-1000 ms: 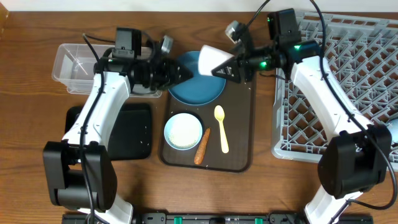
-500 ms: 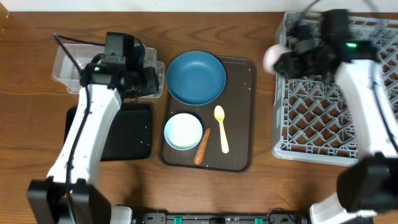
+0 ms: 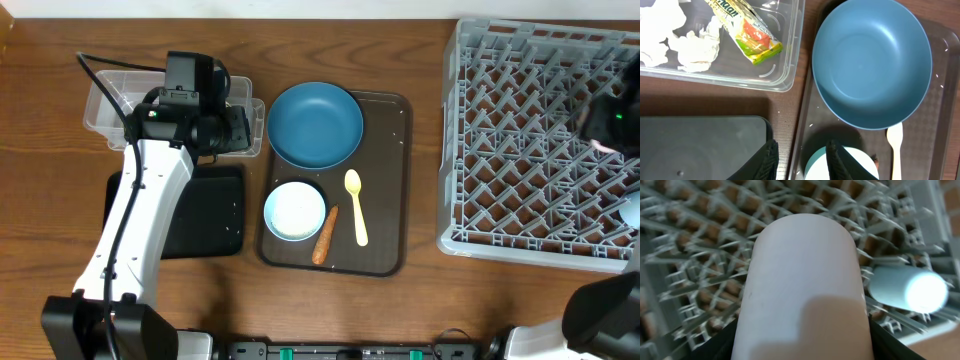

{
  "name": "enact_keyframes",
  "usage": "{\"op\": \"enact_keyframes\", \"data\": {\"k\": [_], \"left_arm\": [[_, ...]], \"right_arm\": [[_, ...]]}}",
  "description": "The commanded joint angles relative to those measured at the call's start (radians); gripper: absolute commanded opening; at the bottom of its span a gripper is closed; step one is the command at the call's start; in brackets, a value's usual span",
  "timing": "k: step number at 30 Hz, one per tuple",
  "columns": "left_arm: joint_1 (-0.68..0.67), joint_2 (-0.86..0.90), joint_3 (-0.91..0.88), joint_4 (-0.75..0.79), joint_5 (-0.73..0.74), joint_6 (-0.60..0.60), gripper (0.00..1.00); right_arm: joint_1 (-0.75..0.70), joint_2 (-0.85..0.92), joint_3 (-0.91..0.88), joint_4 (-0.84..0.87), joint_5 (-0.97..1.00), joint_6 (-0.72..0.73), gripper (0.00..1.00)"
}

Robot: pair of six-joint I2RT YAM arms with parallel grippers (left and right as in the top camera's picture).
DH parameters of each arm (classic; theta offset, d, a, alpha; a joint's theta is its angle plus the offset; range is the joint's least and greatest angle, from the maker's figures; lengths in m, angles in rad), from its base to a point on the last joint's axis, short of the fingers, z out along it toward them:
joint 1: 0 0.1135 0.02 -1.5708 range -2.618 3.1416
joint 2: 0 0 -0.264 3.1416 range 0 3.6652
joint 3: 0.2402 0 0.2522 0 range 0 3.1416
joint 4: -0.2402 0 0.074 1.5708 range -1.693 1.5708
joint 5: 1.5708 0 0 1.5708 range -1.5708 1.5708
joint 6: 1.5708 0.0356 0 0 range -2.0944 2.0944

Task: Sort waste into correct bins and load items into the dishwasher rack
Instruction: 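Release the left gripper and carry the pink cup right into the rack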

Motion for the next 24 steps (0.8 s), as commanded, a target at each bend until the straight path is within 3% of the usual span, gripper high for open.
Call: {"op": "enact_keyframes", "data": {"k": [1, 21, 24], "left_arm": [[0.002, -0.004, 0.009, -0.002, -0.016, 0.010, 0.34], [0.002, -0.004, 0.009, -0.007, -0.016, 0.010, 0.34], [0.002, -0.003, 0.009, -0.008, -0.016, 0.010, 0.34]], "right_arm": [[-0.066, 0.026, 0.003, -0.003, 0.036, 0.029, 0.01], [-0.198, 0.205, 0.003, -0.012, 0.032, 0.028, 0.01], [-0.205, 0.215, 0.003, -0.010, 0.032, 0.028, 0.05]]}}
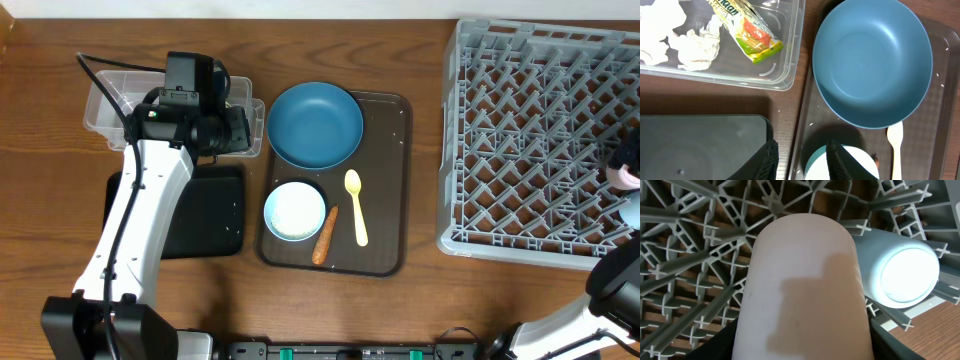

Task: Sort waste into correct bins and load items into the dishwasher rack
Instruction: 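Release the left gripper and carry the pink cup right into the rack, then reach the right gripper to the blue plate rim and grasp it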

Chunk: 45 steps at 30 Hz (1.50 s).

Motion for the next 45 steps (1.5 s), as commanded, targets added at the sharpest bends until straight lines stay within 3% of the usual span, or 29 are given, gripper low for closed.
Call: {"op": "enact_keyframes", "data": {"k": [1, 3, 5, 7, 10, 25, 30, 35, 45], "left_arm": [[0.002, -0.003, 0.009, -0.003, -0.016, 0.010, 0.34], [0.002, -0.003, 0.009, -0.003, -0.016, 0.010, 0.34], [0.002, -0.003, 0.009, -0.003, -0.016, 0.010, 0.34], [0.002, -0.003, 0.009, -0.003, -0.016, 0.010, 0.34], [0.002, -0.004, 0.009, -0.003, -0.016, 0.010, 0.34], [0.002, -0.003, 0.009, -0.003, -0.016, 0.010, 0.34], [0.002, -0.003, 0.009, -0.003, -0.016, 0.010, 0.35], [0.002, -0.004, 0.009, -0.015, -0.016, 0.010, 0.35], [0.002, -0.003, 0.009, -0.029, -0.016, 0.010, 0.36]], "right_arm": [[-0.013, 0.023, 0.003, 0.002, 0.010, 0.013, 0.06], [-0.013, 0.031, 0.003, 0.000, 0.009, 0.013, 0.08], [-0.013, 0.039, 0.003, -0.002, 0.006, 0.013, 0.20], [-0.013, 0.043, 0.002, -0.005, 0.006, 0.013, 0.61], [-0.013, 0.043, 0.000, -0.003, 0.006, 0.013, 0.99], [-0.013, 0.043, 0.000, 0.000, -0.059, 0.004, 0.99], [-0.009, 0.043, 0.000, 0.014, -0.271, -0.002, 0.99], [0.011, 0.042, 0.000, 0.027, -0.587, -0.113, 0.99], [0.256, 0.042, 0.000, 0.146, -0.656, -0.122, 0.94]]}}
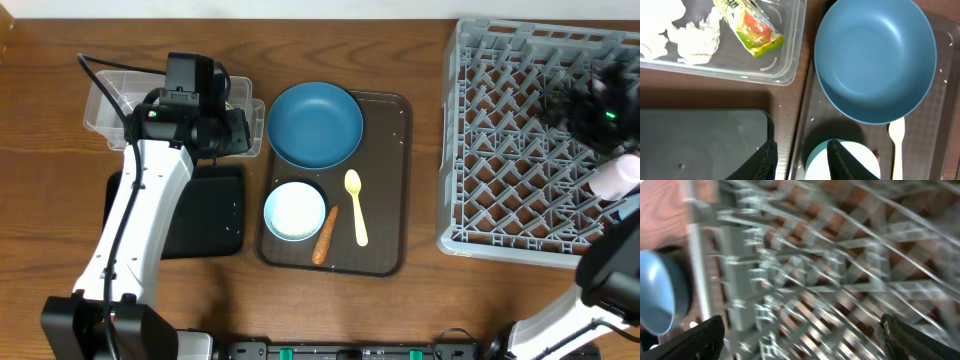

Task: Sort waste into correct bins and load items into the dishwasher rack
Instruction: 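Reach the right gripper to the blue plate rim and grasp it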

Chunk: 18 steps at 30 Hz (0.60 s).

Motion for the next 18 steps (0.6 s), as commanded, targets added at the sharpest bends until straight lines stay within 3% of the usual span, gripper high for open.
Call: {"op": "enact_keyframes", "data": {"k": [1, 9, 18], "left_arm": [[0.002, -0.003, 0.009, -0.009, -0.015, 0.010, 0.36], [0.002, -0.003, 0.009, -0.016, -0.015, 0.010, 0.36], [0.002, -0.003, 0.009, -0.018, -0.015, 0.010, 0.36]], "right_arm": [[0.132, 0.001, 0.001, 0.053, -0.062, -0.023, 0.93], [0.449, 0.001, 0.000, 0.280, 0.140, 0.011, 0.94], [0.728, 0.073, 0.000, 0.345, 0.366, 0.019, 0.99]]}}
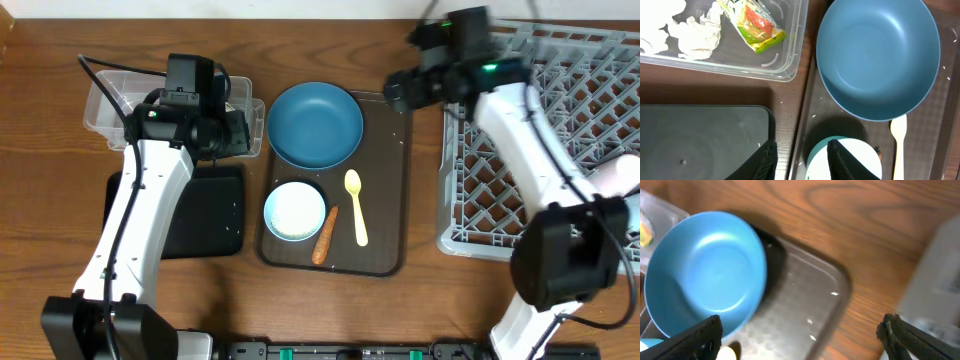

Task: Sort waste into correct bins and load items into the dishwasher rack
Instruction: 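Reach the right gripper to the blue plate rim and grasp it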

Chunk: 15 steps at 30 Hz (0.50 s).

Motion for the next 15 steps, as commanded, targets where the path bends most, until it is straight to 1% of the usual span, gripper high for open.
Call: {"op": "enact_keyframes", "data": {"k": [1, 4, 8, 10, 14, 15], "left_arm": [[0.002, -0.003, 0.009, -0.004, -0.013, 0.010, 0.36], [0.002, -0.003, 0.009, -0.006, -0.013, 0.010, 0.36], [0.002, -0.003, 0.009, -0.009, -0.013, 0.010, 0.36], [0.002, -0.003, 0.009, -0.010, -0.013, 0.010, 0.36], [0.002, -0.003, 0.009, -0.011, -0.013, 0.010, 0.36], [0.002, -0.003, 0.009, -0.011, -0.013, 0.010, 0.36]], "right_arm": [[0.069, 0.075, 0.001, 0.008, 0.092, 0.026, 0.99], [0.120, 0.139, 0.001, 0.027, 0.093, 0.076, 0.93], [0.156, 0.209, 0.001, 0.065, 0.120, 0.147, 0.82], [0.166, 0.235, 0.001, 0.083, 0.135, 0.182, 0.74], [0.176, 0.269, 0.001, 0.109, 0.164, 0.216, 0.47], [0.176, 0.272, 0.001, 0.109, 0.196, 0.240, 0.38]]}}
